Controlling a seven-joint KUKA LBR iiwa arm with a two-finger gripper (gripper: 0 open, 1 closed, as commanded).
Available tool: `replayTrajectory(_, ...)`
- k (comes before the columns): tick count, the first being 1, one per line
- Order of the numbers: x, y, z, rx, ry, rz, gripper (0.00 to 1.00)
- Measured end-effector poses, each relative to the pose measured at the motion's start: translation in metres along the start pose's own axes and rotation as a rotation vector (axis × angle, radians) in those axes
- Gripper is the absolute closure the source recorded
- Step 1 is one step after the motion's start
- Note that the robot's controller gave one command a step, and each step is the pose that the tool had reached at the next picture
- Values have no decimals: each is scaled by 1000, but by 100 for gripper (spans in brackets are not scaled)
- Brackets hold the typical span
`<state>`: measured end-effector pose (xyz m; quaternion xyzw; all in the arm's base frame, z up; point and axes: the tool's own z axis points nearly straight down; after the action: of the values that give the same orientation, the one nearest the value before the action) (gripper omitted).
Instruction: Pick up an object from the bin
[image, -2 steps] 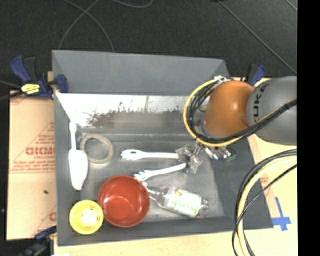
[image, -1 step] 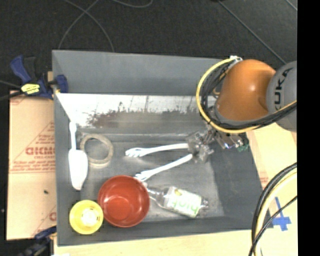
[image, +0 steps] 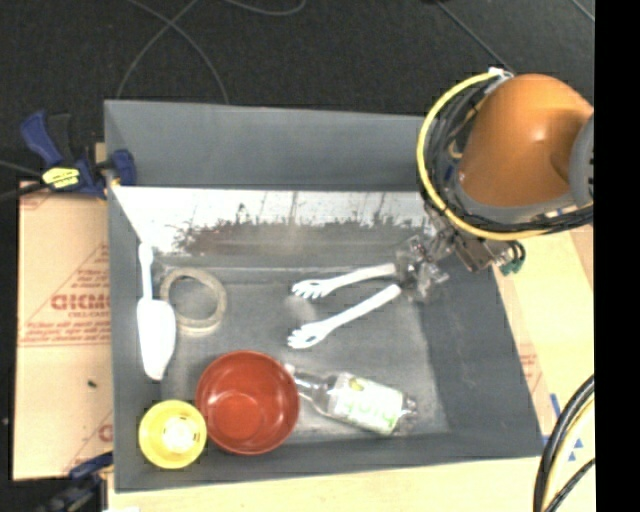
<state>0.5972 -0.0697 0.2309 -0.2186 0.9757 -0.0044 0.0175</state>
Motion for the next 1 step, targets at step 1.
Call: replayTrajectory(1, -27, 6, -66, -1, -3, -49, 100)
